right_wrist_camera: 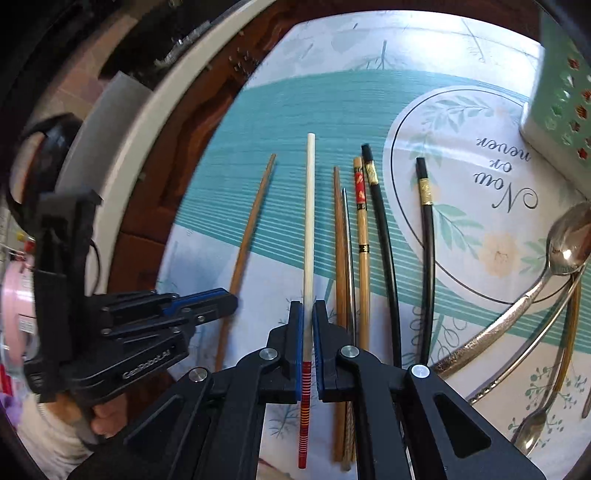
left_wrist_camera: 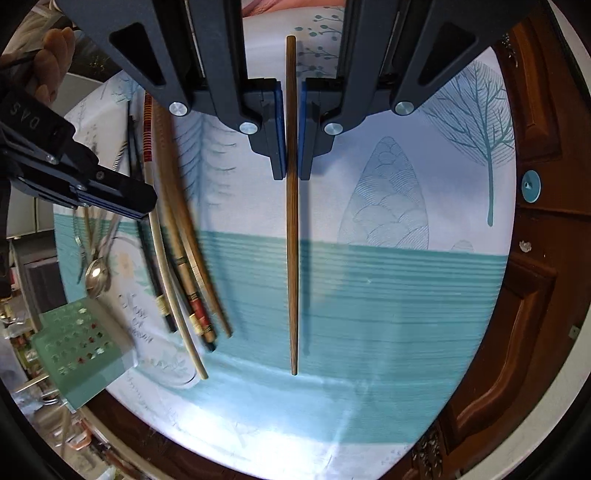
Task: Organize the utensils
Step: 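Lift both held chopsticks and drop them into the green holder, opening both tools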
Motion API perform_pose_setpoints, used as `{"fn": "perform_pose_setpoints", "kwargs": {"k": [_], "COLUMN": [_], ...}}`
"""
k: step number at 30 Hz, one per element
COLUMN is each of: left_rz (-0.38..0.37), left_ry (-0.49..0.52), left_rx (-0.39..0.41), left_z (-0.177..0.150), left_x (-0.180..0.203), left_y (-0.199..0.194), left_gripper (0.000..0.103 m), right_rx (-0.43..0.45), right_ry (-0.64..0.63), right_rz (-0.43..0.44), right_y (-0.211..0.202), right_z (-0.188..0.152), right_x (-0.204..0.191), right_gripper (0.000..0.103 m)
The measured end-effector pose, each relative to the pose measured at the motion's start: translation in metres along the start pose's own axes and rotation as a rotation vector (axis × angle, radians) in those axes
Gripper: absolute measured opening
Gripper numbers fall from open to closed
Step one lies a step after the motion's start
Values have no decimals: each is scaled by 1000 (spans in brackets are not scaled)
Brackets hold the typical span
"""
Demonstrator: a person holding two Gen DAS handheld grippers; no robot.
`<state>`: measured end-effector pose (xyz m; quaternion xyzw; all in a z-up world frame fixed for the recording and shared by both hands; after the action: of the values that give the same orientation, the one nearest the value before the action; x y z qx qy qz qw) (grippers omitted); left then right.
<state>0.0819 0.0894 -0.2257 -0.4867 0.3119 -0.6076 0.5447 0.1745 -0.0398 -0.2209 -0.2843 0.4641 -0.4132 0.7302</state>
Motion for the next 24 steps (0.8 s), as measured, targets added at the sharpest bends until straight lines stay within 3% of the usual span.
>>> {"fn": "perform_pose_setpoints", "kwargs": {"k": [6,9,17,24], "left_rz": [-97,-137,-207,-250], "left_ry": [69,122,243,260], "left_rx": [192,293,621,788], "left_z": [32,54,141,204], "left_x": [49,83,187,253], "left_y": [-47,-71,-133,-139], "left_gripper": [4,4,4,4], "right_rx": [161,278,615,842], "right_ry": [23,11,-5,-15], "right_rz": [75,67,-80,-198], "right_y": [-63,-104,-219,-292], "right_z": [15,36,118,177], "right_x": [12,15,47,89], "right_gripper": [4,4,4,5]}}
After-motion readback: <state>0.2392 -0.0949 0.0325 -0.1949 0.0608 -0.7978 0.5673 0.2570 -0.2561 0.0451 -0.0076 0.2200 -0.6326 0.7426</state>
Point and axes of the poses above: each gripper's, at about its wrist camera, not at the fingertips, and y roughly the way its jaws point, x to its right, z to its top, the point moved 7 cm from there along y, roughly the way its jaws point, and after that the axes turned 11 degrees about x, right-handed, at the moved point
